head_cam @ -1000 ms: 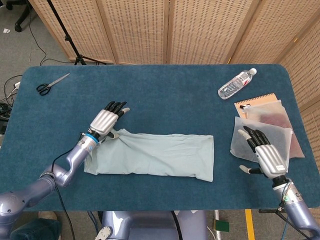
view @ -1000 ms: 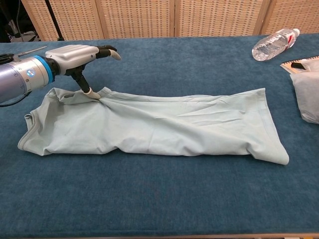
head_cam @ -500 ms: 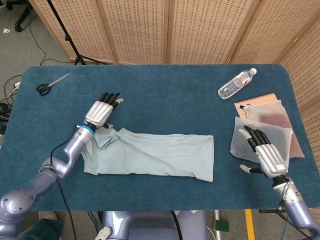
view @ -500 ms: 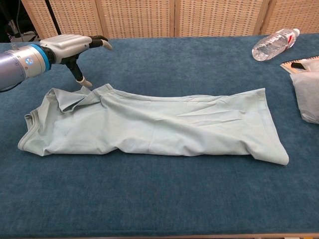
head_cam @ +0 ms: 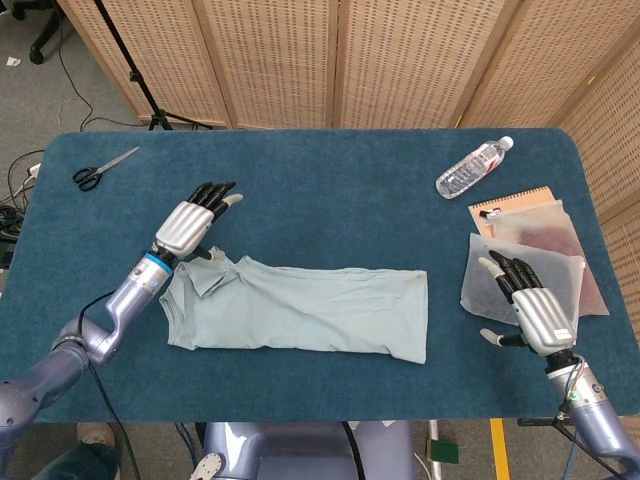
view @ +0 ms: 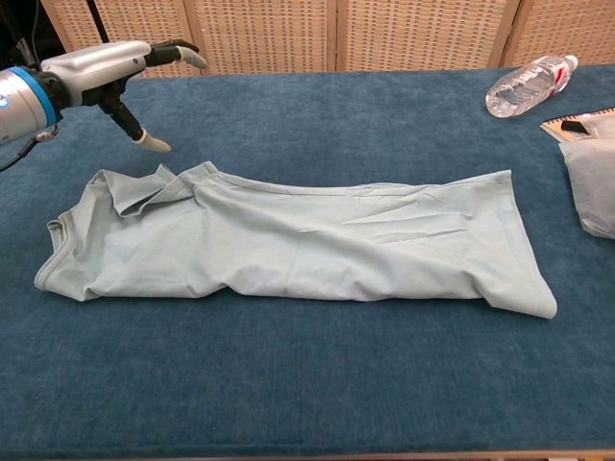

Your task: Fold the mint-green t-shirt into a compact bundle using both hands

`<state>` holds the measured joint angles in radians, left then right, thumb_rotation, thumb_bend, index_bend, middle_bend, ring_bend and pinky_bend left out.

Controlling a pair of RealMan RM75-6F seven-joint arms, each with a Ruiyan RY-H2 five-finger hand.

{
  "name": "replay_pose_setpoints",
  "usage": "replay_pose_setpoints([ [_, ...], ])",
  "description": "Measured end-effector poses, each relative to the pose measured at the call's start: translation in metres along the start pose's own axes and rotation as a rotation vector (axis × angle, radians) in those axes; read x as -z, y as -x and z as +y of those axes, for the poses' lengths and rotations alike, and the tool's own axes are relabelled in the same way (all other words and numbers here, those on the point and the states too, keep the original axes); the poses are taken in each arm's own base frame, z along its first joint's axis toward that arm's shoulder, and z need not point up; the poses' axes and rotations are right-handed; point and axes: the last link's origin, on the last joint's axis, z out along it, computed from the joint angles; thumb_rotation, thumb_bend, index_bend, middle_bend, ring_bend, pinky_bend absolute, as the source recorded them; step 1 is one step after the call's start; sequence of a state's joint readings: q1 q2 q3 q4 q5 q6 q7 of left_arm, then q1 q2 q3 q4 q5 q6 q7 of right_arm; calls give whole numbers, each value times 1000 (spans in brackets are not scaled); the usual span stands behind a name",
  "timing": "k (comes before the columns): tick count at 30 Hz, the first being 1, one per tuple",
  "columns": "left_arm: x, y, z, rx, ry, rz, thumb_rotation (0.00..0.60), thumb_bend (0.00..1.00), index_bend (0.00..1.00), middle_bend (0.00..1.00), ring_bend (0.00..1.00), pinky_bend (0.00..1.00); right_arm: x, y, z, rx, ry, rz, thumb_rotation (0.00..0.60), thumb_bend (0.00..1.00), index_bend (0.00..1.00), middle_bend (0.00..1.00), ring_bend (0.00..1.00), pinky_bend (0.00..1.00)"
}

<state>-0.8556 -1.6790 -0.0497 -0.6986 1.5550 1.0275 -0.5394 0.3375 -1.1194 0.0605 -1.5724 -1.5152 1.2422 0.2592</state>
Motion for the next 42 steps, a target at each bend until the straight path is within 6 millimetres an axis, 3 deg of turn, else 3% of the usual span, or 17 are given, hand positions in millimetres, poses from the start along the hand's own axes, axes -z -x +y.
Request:
replay_pose_setpoints([
  [10,57,19,14,9,66,-89,600,15,0,0,0,0,0,-1,0,-3,5,3,600,0,0,0,0,0],
  [14,66,25,16,-4,72,-107,600,15,0,0,0,0,1,-1,0,-5,4,5,600,0,0,0,0,0],
  [32,61,42,8,-49,23,-140,600,26,0,0,0,0,1,-3,2,-11,7,8,600,0,0,0,0,0],
  [42,50,38,-3,-79,-15,-105,600,30,0,0,0,0,0,-3,3,-10,13,6,600,0,0,0,0,0],
])
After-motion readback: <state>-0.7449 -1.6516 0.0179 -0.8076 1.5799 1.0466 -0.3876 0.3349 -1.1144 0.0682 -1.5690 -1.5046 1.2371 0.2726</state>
